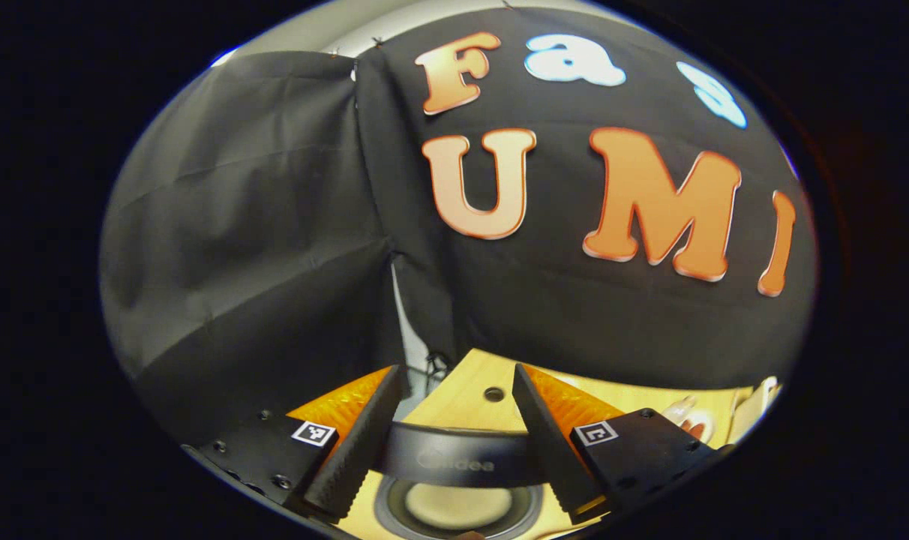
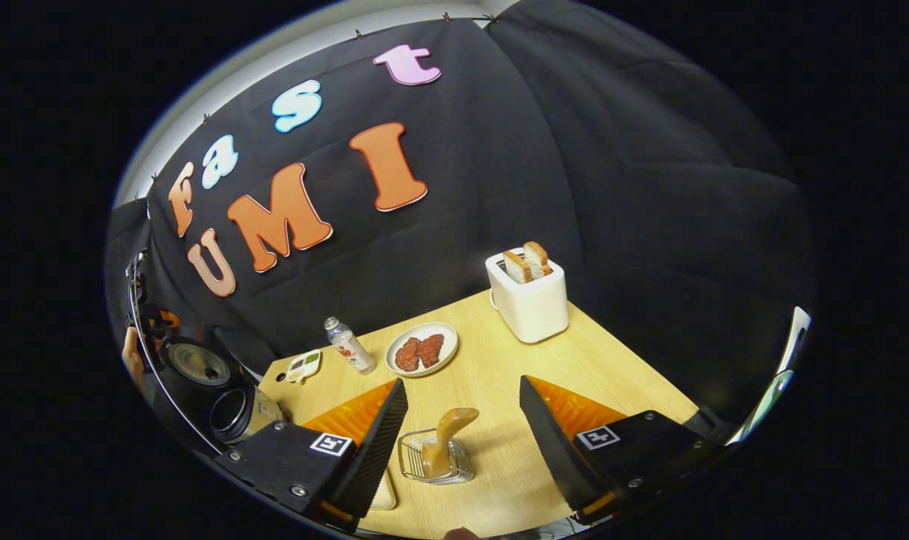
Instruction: Close the left gripper, press the button to open the rice cooker; take a wooden spoon from the chopstick holder with the right hand, scoop a spoonful of rice and pour it into the rice cooker, then put the wooden spoon back into the chopstick holder.
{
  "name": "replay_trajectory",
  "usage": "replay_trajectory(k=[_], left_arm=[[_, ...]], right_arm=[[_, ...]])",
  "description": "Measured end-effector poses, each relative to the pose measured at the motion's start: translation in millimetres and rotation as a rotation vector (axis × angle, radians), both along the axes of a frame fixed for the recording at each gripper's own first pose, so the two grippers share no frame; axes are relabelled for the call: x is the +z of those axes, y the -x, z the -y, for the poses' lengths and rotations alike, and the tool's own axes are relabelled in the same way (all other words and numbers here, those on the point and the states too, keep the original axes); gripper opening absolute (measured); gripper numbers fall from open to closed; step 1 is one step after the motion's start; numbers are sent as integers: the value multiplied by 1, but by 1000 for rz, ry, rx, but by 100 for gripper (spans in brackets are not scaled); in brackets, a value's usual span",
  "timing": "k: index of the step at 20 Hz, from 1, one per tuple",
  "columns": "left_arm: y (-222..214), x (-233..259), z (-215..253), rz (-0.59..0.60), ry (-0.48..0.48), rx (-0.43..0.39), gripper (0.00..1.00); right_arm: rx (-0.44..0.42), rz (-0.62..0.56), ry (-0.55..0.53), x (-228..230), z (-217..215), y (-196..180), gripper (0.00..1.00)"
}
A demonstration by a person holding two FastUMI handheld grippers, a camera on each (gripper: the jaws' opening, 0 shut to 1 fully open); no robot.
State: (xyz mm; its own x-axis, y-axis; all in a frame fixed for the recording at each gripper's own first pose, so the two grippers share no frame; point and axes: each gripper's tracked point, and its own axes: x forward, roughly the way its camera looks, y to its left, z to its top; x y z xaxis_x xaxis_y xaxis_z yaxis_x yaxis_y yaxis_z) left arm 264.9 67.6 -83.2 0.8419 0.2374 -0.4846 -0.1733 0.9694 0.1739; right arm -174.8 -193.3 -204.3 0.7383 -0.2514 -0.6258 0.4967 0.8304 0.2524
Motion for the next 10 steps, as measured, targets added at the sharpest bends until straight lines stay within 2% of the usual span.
replay_trajectory(k=[5, 7, 10], left_arm=[[38, -37, 3, -271, 33, -8, 100], [72, -65, 9, -410, 51, 13, 100], [97, -104, 16, -542, 72, 37, 100]], right_arm=[[-3, -2, -5, 0, -2, 4, 93], [23, -10, -27, -3, -10, 3, 93], [63, -16, -31, -7, -17, -6, 93]])
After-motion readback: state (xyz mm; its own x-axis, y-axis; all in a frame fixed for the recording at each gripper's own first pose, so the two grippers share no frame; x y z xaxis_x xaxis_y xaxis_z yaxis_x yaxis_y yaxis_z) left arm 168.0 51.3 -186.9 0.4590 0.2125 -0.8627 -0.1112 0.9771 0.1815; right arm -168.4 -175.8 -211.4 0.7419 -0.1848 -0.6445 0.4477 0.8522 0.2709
